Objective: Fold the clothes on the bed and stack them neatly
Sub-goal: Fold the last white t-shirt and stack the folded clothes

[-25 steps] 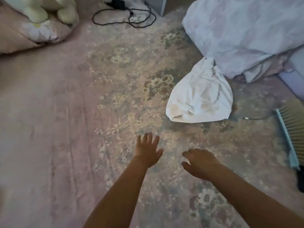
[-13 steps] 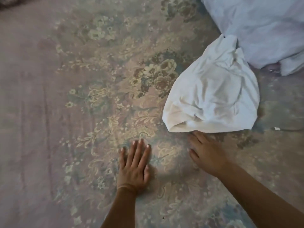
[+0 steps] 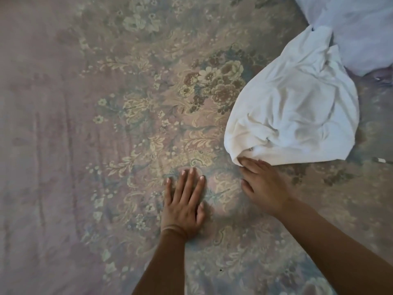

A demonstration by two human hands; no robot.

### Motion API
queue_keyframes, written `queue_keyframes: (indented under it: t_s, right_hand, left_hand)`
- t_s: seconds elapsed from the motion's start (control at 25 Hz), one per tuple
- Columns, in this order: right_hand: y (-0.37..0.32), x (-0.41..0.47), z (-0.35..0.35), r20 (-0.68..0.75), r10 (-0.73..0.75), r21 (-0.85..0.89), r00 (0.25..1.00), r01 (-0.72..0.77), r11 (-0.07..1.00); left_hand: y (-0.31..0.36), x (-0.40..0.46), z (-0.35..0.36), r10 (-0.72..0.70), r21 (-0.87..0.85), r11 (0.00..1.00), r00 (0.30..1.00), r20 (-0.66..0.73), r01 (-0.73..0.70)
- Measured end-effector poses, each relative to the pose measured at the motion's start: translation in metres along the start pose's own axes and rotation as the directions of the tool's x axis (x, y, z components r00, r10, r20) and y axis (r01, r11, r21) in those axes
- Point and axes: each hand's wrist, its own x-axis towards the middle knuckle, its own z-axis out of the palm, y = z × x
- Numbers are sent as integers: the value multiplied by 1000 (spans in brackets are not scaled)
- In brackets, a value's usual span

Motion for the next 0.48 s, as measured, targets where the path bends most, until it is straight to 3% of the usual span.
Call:
queue_keyframes:
  t_s: [0.2, 0.36, 0.48]
  right_hand:
    - [-35, -53, 31, -103, 26, 0, 994, -26, 1000]
    - [-66, -111, 48, -114, 25, -24, 993, -28, 999]
    - [-115, -152, 62, -171, -16, -32, 985, 11, 999]
  left_hand:
    - [-3, -4, 0, -59, -48, 997, 990, 131, 66]
    - [-6, -6, -14, -54, -265, 960, 986, 159, 95]
    - [-23, -61, -44, -104, -445, 877, 977, 187, 179]
